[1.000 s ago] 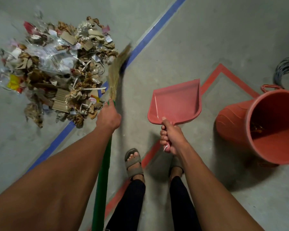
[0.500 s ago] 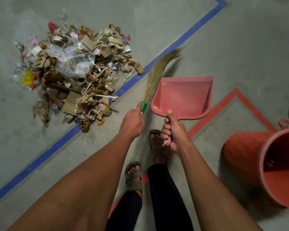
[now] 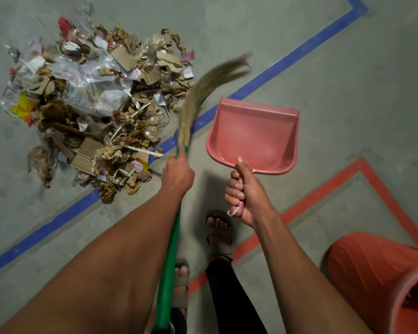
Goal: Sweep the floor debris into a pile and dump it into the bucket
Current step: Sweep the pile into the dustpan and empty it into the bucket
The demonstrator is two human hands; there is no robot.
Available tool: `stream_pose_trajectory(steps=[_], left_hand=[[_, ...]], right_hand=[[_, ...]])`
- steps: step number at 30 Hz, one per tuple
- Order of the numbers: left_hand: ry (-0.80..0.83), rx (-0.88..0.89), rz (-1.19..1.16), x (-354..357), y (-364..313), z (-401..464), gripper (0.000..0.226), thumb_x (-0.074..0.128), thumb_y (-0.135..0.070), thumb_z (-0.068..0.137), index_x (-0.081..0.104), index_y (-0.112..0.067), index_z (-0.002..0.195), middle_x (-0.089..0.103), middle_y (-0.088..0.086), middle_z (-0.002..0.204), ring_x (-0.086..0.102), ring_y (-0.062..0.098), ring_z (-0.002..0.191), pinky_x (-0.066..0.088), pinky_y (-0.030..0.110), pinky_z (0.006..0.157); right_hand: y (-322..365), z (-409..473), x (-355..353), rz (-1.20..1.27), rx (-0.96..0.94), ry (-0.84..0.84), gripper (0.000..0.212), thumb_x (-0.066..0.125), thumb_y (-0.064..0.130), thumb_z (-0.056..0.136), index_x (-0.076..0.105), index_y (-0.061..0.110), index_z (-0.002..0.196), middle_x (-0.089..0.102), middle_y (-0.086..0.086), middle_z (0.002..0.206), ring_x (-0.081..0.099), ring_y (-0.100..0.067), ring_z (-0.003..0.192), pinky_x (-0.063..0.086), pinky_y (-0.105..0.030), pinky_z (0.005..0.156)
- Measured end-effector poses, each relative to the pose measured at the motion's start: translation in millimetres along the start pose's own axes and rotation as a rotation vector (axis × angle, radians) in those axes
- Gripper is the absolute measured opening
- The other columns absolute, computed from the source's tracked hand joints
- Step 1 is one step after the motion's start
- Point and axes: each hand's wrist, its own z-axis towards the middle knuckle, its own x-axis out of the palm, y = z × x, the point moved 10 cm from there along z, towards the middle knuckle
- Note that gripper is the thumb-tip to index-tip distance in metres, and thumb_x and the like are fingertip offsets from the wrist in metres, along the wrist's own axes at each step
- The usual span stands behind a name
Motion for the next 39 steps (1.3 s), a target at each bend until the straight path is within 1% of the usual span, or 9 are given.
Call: stream_pose_trajectory(steps=[4,9,13,16,21,26,30,34,39], left_hand=[[-0.064,-0.024,-0.094,-27.8,9.4,-26.6,0.068,0.04,-0.014,0.104,0.011,-0.018,0.166,0.035,0.021,0.155,0.048,0.043,0.131,0.043,0.053,0.104],[-0.084,0.075,-0.163,-38.2,-20.0,-55.3,0.06,0.035,-0.02,0.108,0.015,-0.024,0.164,0.042,0.012,0.146,0.056,0.037,0.12,0.047,0.052,0.097],[-0.057,0.119,-0.114,-43.4,-50.0,-15.5,0.063,0.038,-0.017,0.106,0.014,-0.025,0.164,0.042,0.014,0.146,0.054,0.038,0.124,0.047,0.053,0.1],[-0.032,0.064,-0.105,-55.0,-52.4,38.6,0.066,0.041,-0.013,0.103,0.017,-0.022,0.164,0.043,0.019,0.147,0.049,0.041,0.13,0.044,0.054,0.104],[-0.117,-0.033,-0.158,-86.1,-9.6,67.1,0.073,0.048,-0.009,0.1,0.016,-0.015,0.165,0.044,0.019,0.147,0.052,0.038,0.126,0.048,0.051,0.102],[-0.197,0.071,-0.269,-103.7,52.2,28.3,0.058,0.036,-0.022,0.11,0.018,-0.02,0.165,0.044,0.011,0.154,0.052,0.031,0.128,0.044,0.045,0.103],[-0.208,0.123,-0.289,-109.0,106.7,0.1,0.059,0.042,-0.035,0.111,0.02,-0.028,0.165,0.046,0.01,0.156,0.05,0.031,0.134,0.041,0.043,0.108],[-0.287,0.193,-0.268,-122.7,144.6,-12.0,0.062,0.045,-0.033,0.109,0.019,-0.033,0.165,0.055,0.009,0.146,0.057,0.03,0.122,0.047,0.041,0.097],[-0.345,0.215,-0.264,-126.7,189.4,-17.7,0.061,0.046,-0.028,0.108,0.023,-0.032,0.165,0.058,0.011,0.141,0.058,0.031,0.117,0.045,0.038,0.094]], right_hand=[[0.8,3.2,8.9,-0.013,0.036,-0.029,0.044,0.06,0.052,0.101,0.046,0.021,0.073,0.023,0.006,0.053,0.02,-0.005,0.034,0.019,-0.019,0.03],[6.4,1.2,15.5,-0.048,0.066,-0.083,0.041,0.059,0.052,0.1,0.045,0.022,0.076,0.024,0.007,0.052,0.02,-0.005,0.034,0.019,-0.02,0.03],[16.1,7.2,17.5,-0.108,0.065,-0.083,0.041,0.059,0.052,0.1,0.046,0.022,0.076,0.025,0.007,0.052,0.021,-0.005,0.034,0.021,-0.02,0.029],[18.7,24.0,15.8,-0.169,0.063,-0.082,0.041,0.06,0.052,0.1,0.045,0.022,0.075,0.024,0.006,0.053,0.02,-0.005,0.034,0.02,-0.018,0.029],[-2.4,41.8,19.0,-0.282,0.112,-0.072,0.041,0.06,0.052,0.101,0.044,0.022,0.076,0.023,0.006,0.056,0.019,-0.005,0.036,0.018,-0.018,0.031],[-58.6,27.8,35.1,-0.411,0.295,-0.039,0.042,0.061,0.05,0.1,0.043,0.022,0.075,0.022,0.006,0.057,0.016,-0.005,0.039,0.014,-0.019,0.035],[-104.2,16.1,45.1,-0.486,0.407,-0.002,0.041,0.061,0.048,0.102,0.044,0.02,0.076,0.025,0.006,0.057,0.019,-0.005,0.039,0.016,-0.018,0.034],[-153.5,21.7,40.5,-0.513,0.498,-0.003,0.042,0.063,0.05,0.1,0.044,0.021,0.076,0.025,0.007,0.056,0.019,-0.004,0.038,0.019,-0.018,0.03],[-224.7,27.0,29.1,-0.512,0.559,-0.018,0.042,0.061,0.049,0.101,0.043,0.02,0.076,0.024,0.007,0.056,0.019,-0.004,0.038,0.018,-0.017,0.031]])
